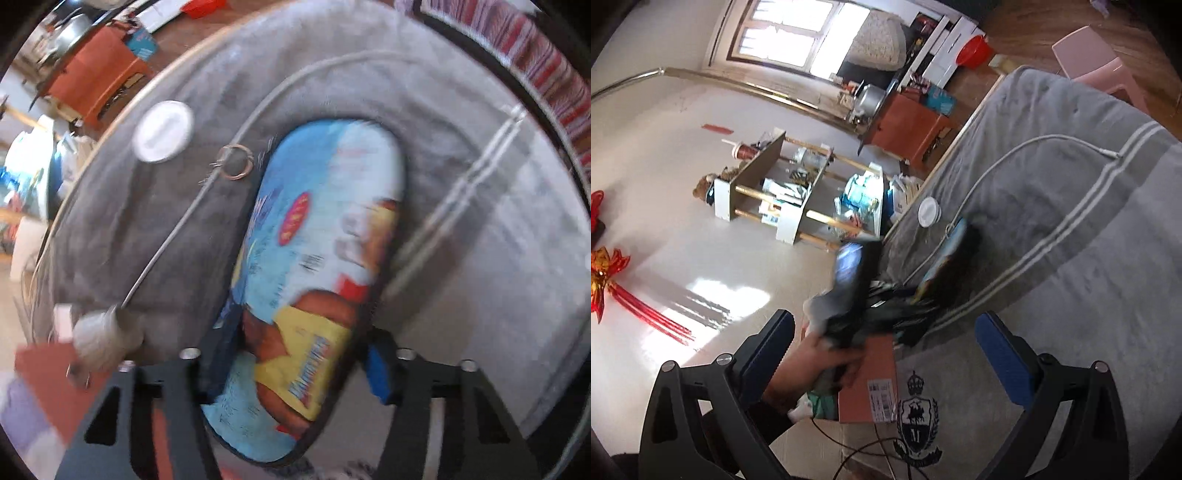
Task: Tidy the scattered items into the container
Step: 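Grasp the blue printed pencil case with the left gripper, then lower the pencil case into the orange box and open the left gripper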
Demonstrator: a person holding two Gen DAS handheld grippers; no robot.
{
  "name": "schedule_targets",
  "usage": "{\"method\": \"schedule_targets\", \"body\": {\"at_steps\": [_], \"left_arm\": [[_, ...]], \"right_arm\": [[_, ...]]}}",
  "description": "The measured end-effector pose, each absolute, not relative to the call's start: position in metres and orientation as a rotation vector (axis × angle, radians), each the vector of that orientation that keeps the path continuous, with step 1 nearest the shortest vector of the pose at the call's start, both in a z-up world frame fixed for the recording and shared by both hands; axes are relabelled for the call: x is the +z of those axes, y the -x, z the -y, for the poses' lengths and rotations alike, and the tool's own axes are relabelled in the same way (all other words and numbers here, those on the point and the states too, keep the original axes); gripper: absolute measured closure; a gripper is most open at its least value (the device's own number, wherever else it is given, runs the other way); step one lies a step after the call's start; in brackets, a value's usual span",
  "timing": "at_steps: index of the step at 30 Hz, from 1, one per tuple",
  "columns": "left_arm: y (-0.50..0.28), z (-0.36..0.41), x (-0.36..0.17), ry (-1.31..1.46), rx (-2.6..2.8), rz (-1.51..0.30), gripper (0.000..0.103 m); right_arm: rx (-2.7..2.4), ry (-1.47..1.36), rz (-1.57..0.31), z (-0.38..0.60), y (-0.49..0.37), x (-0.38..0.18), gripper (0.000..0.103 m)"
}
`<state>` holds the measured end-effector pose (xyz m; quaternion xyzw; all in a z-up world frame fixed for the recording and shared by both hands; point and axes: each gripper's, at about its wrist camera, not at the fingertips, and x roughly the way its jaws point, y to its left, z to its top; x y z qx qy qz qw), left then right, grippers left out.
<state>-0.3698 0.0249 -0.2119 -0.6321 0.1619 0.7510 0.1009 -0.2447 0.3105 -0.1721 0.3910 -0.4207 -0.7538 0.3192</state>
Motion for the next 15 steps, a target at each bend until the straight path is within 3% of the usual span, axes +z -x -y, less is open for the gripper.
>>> {"method": "schedule_targets", "body": {"at_steps": [3, 4, 7, 11, 15], "left_arm": [[0.337, 0.003, -0.15, 1.8, 2.332, -0.335, 0.08], [0.326, 0.016, -0.129, 1.773, 2.364, -0.292, 0.081], [0.282, 0.067, -0.061, 1.68, 2.479, -0.153, 0.082], [0.238, 0.13, 0.017, 1.586, 2.683, -0.151, 0.082], [0.215, 0.213, 0.024, 1.765, 2.787, -0.107, 0.077]], "right_arm": [[-1.992, -1.026, 1.103, -0.31, 0.245, -0.173, 0.003], [-1.999, -1.029, 1.091, -0.309, 0.245, -0.173, 0.003], [-2.013, -1.034, 1.068, -0.307, 0.244, -0.173, 0.003], [-2.029, -1.05, 1.033, -0.302, 0.242, -0.173, 0.003], [-2.059, -1.102, 0.975, -0.294, 0.239, -0.176, 0.003]]}}
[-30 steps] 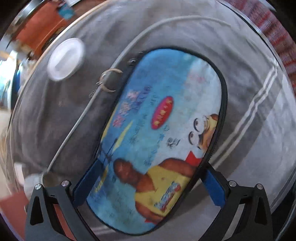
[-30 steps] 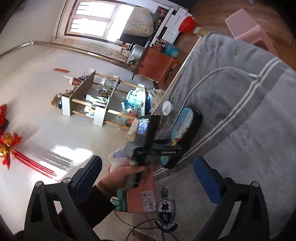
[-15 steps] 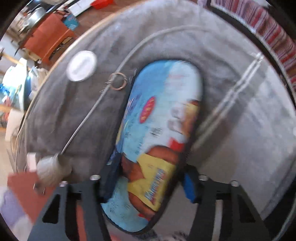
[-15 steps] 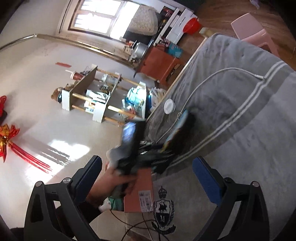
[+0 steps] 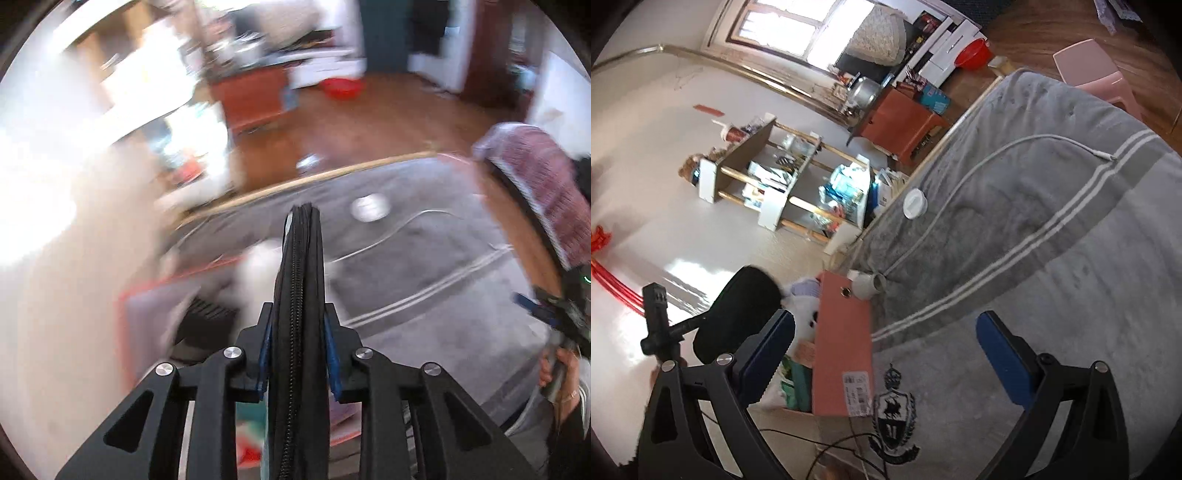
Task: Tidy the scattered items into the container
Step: 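Lower the pencil case into the orange box and open the left gripper, then grasp the white cup with the right gripper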
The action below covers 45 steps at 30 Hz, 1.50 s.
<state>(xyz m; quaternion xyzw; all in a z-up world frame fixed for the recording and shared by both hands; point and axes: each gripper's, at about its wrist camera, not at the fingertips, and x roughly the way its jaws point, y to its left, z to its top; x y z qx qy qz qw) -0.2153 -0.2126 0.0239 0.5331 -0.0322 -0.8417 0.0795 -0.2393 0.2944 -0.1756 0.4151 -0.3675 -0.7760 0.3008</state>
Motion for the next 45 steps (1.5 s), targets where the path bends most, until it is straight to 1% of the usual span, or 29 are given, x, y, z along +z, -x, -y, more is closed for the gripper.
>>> {"method": "schedule_targets", "body": {"at_steps": [2, 3, 4, 5, 6, 7, 8, 10, 12, 13, 16, 18, 22, 23, 25, 28, 30, 31, 32, 34, 35, 38, 41, 44, 45], "left_arm": [[0.203, 0.238, 0.014, -1.59, -2.426, 0.177, 0.075], [0.196, 0.247, 0.017, -1.579, -2.437, 0.14, 0.072], [0.191, 0.253, 0.021, -1.561, -2.467, 0.072, 0.064], [0.184, 0.26, 0.029, -1.522, -2.516, -0.048, 0.056], [0.176, 0.266, 0.037, -1.477, -2.549, -0.15, 0.035], [0.171, 0.268, 0.044, -1.423, -2.565, -0.231, 0.018], [0.164, 0.266, 0.051, -1.362, -2.583, -0.303, 0.015], [0.155, 0.257, 0.056, -1.298, -2.649, -0.416, 0.012], [0.146, 0.244, 0.045, -1.272, -2.758, -0.553, 0.01], [0.141, 0.237, 0.033, -1.258, -2.797, -0.618, 0.007], [0.129, 0.228, -0.008, -1.254, -2.86, -0.778, 0.005], [0.123, 0.232, -0.039, -1.253, -2.852, -0.865, 0.005], [0.113, 0.253, -0.099, -1.217, -2.784, -1.11, 0.005], [0.112, 0.259, -0.112, -1.225, -2.751, -1.155, 0.005], [0.116, 0.27, -0.13, -1.292, -2.65, -1.2, 0.005], [0.115, 0.281, -0.14, -1.254, -2.606, -1.292, 0.005], [0.118, 0.278, -0.142, -1.25, -2.616, -1.261, 0.005], [0.119, 0.275, -0.141, -1.252, -2.632, -1.22, 0.005], [0.123, 0.271, -0.14, -1.258, -2.648, -1.171, 0.005], [0.128, 0.263, -0.139, -1.271, -2.666, -1.097, 0.005], [0.129, 0.261, -0.139, -1.275, -2.671, -1.077, 0.005], [0.127, 0.262, -0.132, -1.26, -2.652, -1.038, 0.005], [0.125, 0.256, -0.129, -1.285, -2.63, -0.941, 0.005], [0.122, 0.24, -0.125, -1.316, -2.647, -0.78, 0.005], [0.123, 0.231, -0.122, -1.329, -2.663, -0.712, 0.005]], "right_arm": [[-2.063, -1.15, 0.933, -0.288, 0.238, -0.178, 0.0], [-2.074, -1.181, 0.899, -0.284, 0.237, -0.179, 0.0], [-2.089, -1.217, 0.851, -0.279, 0.236, -0.18, 0.0], [-2.102, -1.242, 0.801, -0.273, 0.235, -0.181, 0.0], [-2.108, -1.253, 0.772, -0.27, 0.235, -0.182, 0.0], [-2.121, -1.266, 0.724, -0.264, 0.233, -0.182, 0.0], [-2.137, -1.27, 0.684, -0.259, 0.232, -0.182, 0.0], [-2.171, -1.263, 0.593, -0.248, 0.228, -0.183, 0.0], [-2.171, -1.261, 0.502, -0.235, 0.224, -0.183, 0.001], [-2.133, -1.251, 0.479, -0.224, 0.222, -0.184, 0.001], [-2.058, -1.222, 0.434, -0.194, 0.226, -0.184, 0.0], [-2.066, -1.169, 0.271, -0.162, 0.235, -0.179, 0.0], [-2.052, -0.885, -0.401, -0.071, 0.254, -0.172, 0.0], [-2.015, -0.845, -0.515, -0.051, 0.258, -0.177, 0.0], [-1.893, -0.829, -0.702, -0.006, 0.278, -0.194, 0.0], [-1.766, -0.825, -0.82, 0.042, 0.305, -0.221, 0.002], [-1.725, -0.83, -0.903, 0.071, 0.323, -0.242, 0.006], [-1.718, -0.837, -0.948, 0.085, 0.334, -0.254, 0.006], [-1.713, -0.847, -0.966, 0.097, 0.344, -0.264, 0.01], [-1.696, -0.905, -0.933, 0.108, 0.357, -0.275, 0.047], [-1.695, -0.961, -0.895, 0.107, 0.362, -0.278, 0.051], [-1.738, -1.044, -0.749, 0.08, 0.356, -0.268, 0.053], [-1.793, -1.135, -0.621, 0.03, 0.336, -0.243, 0.053], [-1.832, -1.177, -0.539, -0.008, 0.308, -0.191, 0.053], [-1.846, -1.155, -0.5, -0.01, 0.297, -0.158, 0.053]]}}
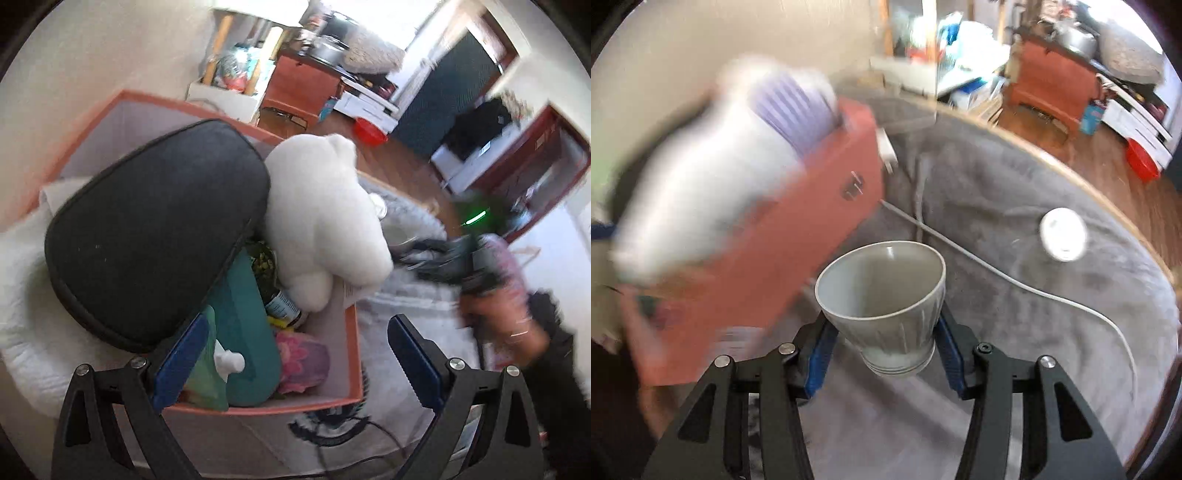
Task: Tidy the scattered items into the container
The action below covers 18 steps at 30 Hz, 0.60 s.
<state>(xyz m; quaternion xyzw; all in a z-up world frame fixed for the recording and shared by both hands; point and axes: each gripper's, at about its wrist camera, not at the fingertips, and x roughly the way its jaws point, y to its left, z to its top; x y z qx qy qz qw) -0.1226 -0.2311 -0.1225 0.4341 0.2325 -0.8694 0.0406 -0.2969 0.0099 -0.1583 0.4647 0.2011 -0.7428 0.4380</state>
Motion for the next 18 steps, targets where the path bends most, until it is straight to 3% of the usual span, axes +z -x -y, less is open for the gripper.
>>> {"method": "schedule_targets", "body": {"at_steps": [5, 6, 8, 9, 13, 18], "left_arm": [[0.121, 0.196, -0.116, -1.366, -2.728, -0.435, 0.005], [0.121, 0.189, -0.115, -1.372, -2.744, -0.386, 0.005], [0.121, 0.175, -0.115, -1.386, -2.758, -0.269, 0.005], [0.122, 0.169, -0.116, -1.396, -2.759, -0.218, 0.005], [0.124, 0.147, -0.124, -1.468, -2.767, -0.049, 0.005], [0.125, 0.129, -0.126, -1.503, -2.788, 0.069, 0.005]], "right_arm": [[-1.849, -0.903, -0.399, 0.045, 0.238, -0.01, 0.052], [-1.841, -0.845, -0.393, 0.065, 0.226, 0.015, 0.044], [-1.854, -0.724, -0.444, 0.114, 0.201, 0.061, 0.004], [-1.88, -0.681, -0.478, 0.127, 0.191, 0.072, 0.001], [-1.973, -0.628, -0.566, 0.165, 0.17, 0.095, 0.0], [-2.023, -0.621, -0.415, 0.093, 0.168, 0.085, 0.0]]}}
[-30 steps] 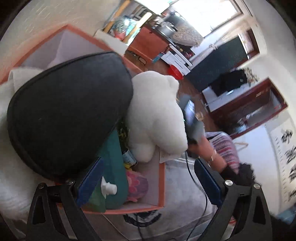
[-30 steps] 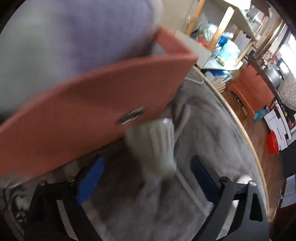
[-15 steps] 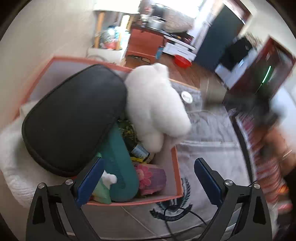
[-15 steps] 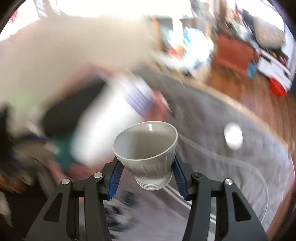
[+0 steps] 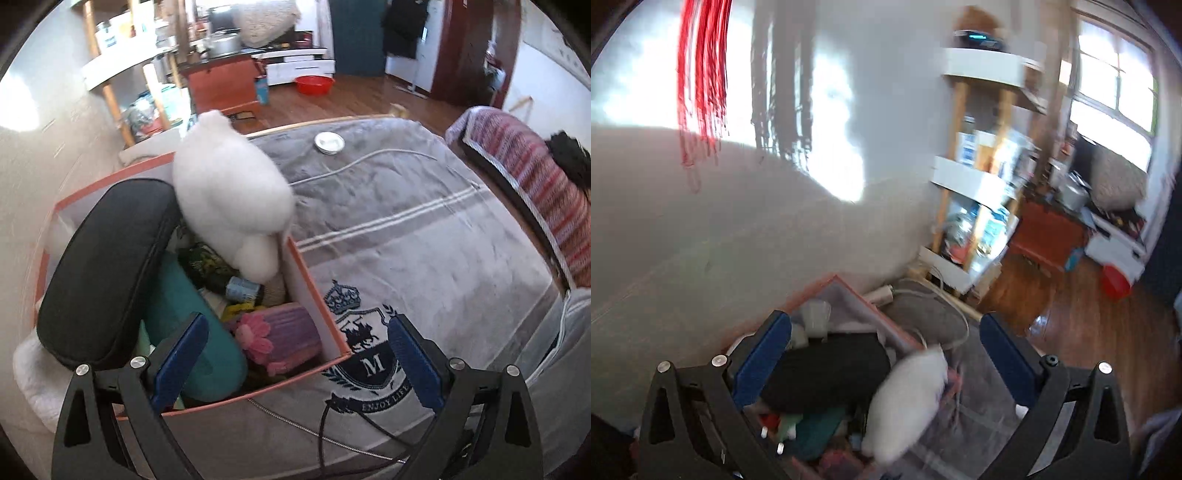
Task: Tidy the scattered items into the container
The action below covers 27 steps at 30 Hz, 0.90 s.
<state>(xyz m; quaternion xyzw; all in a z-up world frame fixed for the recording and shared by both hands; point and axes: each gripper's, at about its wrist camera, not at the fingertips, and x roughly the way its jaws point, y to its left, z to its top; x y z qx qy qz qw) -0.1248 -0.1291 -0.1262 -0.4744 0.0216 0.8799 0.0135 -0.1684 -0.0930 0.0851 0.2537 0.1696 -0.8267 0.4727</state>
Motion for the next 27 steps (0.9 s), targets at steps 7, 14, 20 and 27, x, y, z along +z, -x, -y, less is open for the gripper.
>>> {"method": "schedule_targets", "body": {"at_steps": [7, 14, 20, 27], "left_arm": [[0.134, 0.115, -0.111, 1.465, 2.686, -0.062, 0.005], [0.279, 0.042, -0.062, 1.401, 2.665, -0.233, 0.0], [0.469, 0.019, -0.138, 1.673, 2.56, -0.035, 0.0], [0.586, 0.052, -0.243, 1.924, 2.565, 0.259, 0.0]], "right_arm": [[-2.265, -0.653, -0.112, -0.117, 0.148, -0.005, 0.001], [-2.302, -0.987, 0.72, -0.294, 0.199, -0.128, 0.001], [-2.131, -0.968, 1.039, -0.337, 0.242, -0.159, 0.001], [-2.025, -1.076, 1.025, -0.33, 0.257, -0.199, 0.001]]}}
